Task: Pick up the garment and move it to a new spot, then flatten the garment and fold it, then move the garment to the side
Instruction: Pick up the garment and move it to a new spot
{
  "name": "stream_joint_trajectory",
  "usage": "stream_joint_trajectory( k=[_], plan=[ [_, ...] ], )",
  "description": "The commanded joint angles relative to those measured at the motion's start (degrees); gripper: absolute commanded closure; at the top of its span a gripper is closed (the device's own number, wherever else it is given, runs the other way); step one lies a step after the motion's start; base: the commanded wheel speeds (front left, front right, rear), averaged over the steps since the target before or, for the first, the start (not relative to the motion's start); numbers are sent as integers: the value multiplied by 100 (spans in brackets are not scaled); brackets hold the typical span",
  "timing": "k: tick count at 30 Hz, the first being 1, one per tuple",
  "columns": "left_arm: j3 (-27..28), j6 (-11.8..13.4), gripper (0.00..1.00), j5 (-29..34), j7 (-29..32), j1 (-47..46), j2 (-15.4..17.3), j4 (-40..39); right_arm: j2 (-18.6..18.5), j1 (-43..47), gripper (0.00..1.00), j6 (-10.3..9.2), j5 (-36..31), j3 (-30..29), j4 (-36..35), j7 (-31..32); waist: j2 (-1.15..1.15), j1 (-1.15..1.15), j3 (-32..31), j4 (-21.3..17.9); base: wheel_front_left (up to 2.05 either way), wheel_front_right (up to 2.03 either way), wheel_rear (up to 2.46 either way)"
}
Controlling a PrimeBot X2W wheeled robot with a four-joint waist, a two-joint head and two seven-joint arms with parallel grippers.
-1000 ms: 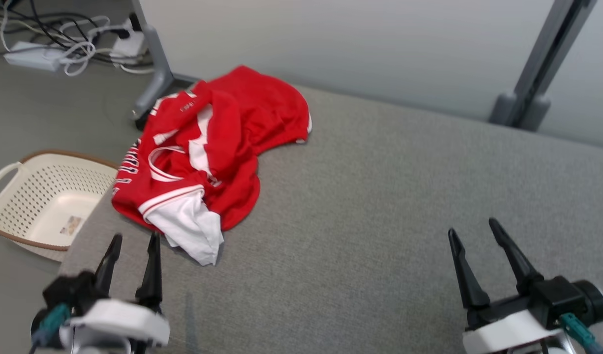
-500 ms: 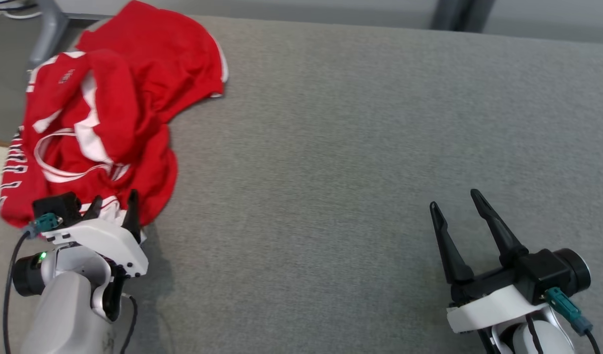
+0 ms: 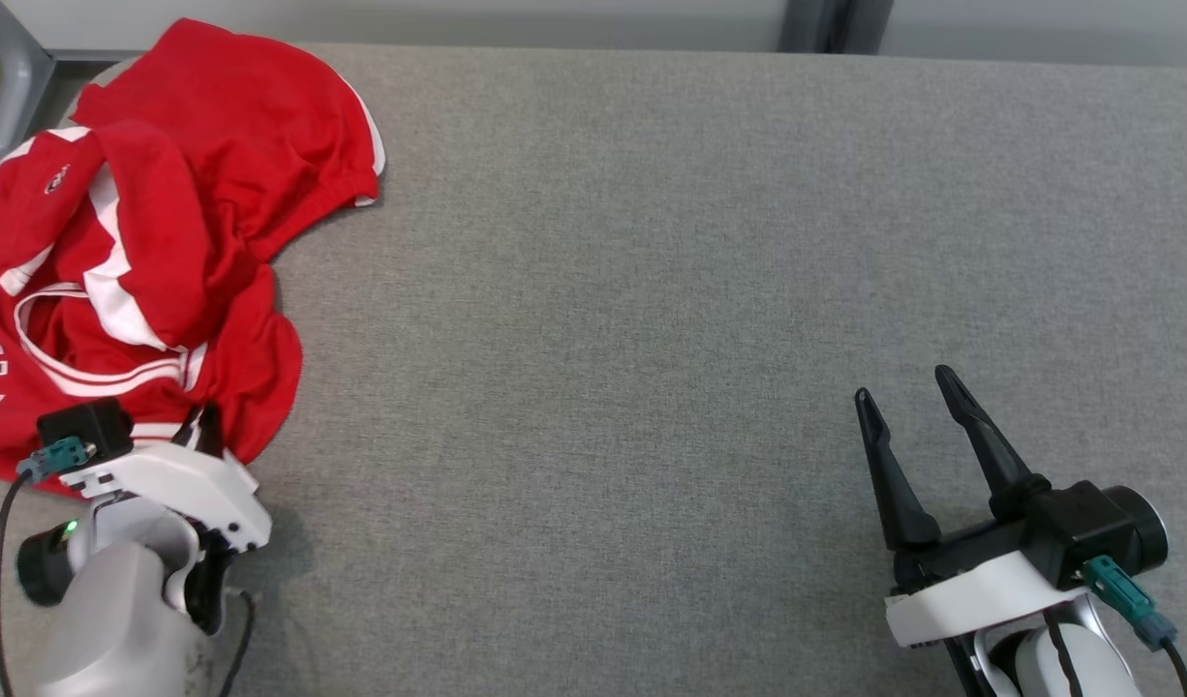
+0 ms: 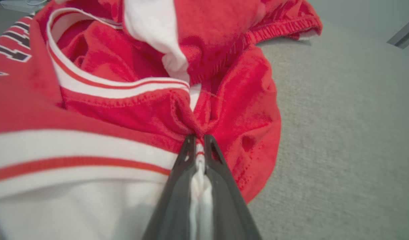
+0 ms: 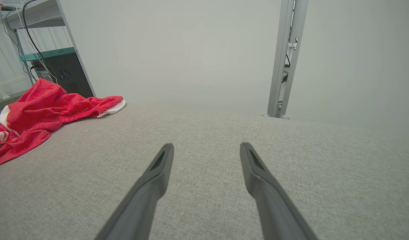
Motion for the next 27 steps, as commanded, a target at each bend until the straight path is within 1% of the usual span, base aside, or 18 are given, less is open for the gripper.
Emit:
stream_joint_trajectory(
  k=[1, 4, 7, 9, 13, 16, 20, 24, 27],
  plan=[
    [-17, -72, 100, -76, -73, -116, -89, -31, -35, 37, 0, 1, 48, -27, 2, -26, 0, 0, -66, 47, 0, 0, 0],
    [2, -170, 100, -346, -300, -187, -238, -311, -36, 128, 0, 1, 77, -84, 10, -26, 0, 0, -211, 146, 0, 0, 0],
    [-204, -216, 100, -686, -301, -133, -422, -932, -35, 218, 0, 1, 127, -90, 26, -26, 0, 0, -404, 207, 0, 0, 0],
    [-517, -222, 100, -1053, -263, -4, -523, -1699, -36, 268, 0, 1, 175, -47, 31, -26, 0, 0, -530, 186, 0, 0, 0],
    [-1062, -213, 100, -1618, 116, 452, -565, -3426, -36, 352, 0, 1, 276, 19, 14, -25, 0, 0, -765, -23, 0, 0, 0],
    [-1344, -210, 100, -1774, 492, 715, -592, -4655, -37, 380, 0, 1, 331, 79, 26, -19, 0, 0, -899, -322, 0, 0, 0],
    [-1728, -41, 100, -1907, 964, 980, -623, -5976, -33, 384, 0, 1, 409, 113, 15, -17, 0, 0, -1000, -884, 0, 0, 0],
    [-2140, 180, 100, -2010, 1275, 984, -658, -6861, -33, 415, 0, 1, 471, 114, 8, -16, 0, 0, -1037, -1531, 0, 0, 0],
    [-2403, 376, 100, -2088, 1436, 899, -673, -7159, -33, 452, 0, 1, 519, 86, 3, -17, 0, 0, -1020, -1971, 0, 0, 0]
  ],
)
